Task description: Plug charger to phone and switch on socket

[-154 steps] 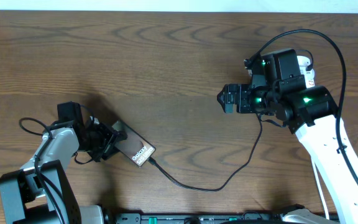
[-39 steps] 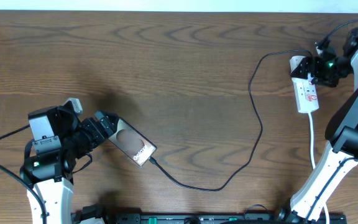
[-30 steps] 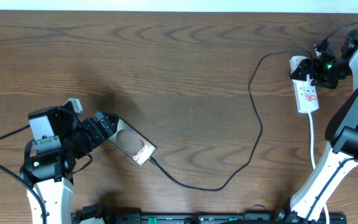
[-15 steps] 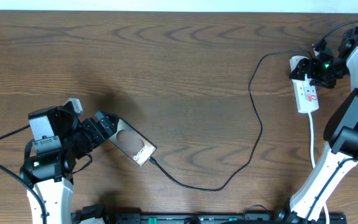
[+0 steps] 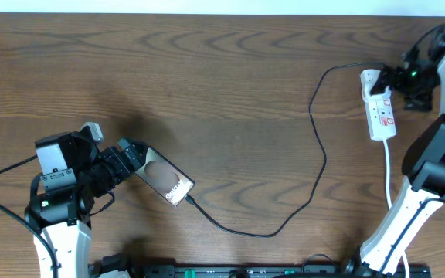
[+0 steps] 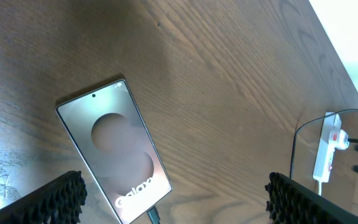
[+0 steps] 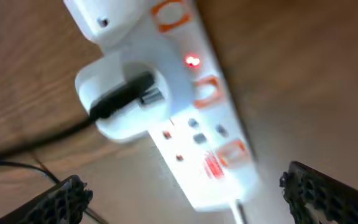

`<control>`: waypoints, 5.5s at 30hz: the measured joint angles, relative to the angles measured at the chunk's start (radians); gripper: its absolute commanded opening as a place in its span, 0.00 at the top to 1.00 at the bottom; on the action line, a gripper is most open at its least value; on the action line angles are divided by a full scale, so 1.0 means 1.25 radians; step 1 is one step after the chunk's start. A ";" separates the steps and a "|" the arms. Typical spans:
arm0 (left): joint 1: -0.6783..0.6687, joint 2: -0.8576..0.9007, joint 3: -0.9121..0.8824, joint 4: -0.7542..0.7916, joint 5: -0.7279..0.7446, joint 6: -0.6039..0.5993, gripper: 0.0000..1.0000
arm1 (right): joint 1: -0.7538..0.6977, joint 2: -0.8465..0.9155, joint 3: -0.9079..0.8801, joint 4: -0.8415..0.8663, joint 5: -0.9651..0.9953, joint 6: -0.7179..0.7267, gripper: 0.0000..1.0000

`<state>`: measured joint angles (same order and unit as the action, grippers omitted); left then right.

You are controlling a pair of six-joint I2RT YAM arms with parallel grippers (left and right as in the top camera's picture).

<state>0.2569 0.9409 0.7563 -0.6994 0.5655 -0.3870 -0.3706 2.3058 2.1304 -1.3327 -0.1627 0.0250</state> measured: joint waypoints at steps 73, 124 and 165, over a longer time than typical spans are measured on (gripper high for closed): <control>-0.070 -0.222 -0.156 0.155 -0.248 0.003 0.09 | -0.004 -0.648 0.073 -0.185 0.104 0.314 0.01; -0.146 -0.745 -0.590 0.534 -0.413 0.286 0.09 | -0.004 -0.648 0.073 -0.185 0.105 0.314 0.01; -0.146 -0.744 -0.589 0.534 -0.416 0.286 0.08 | 0.083 -0.873 -0.251 0.216 0.157 0.381 0.01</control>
<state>0.0746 0.0105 0.0196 -0.0315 0.0460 -0.0299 -0.2672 1.2140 1.8172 -1.0630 0.0330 0.5014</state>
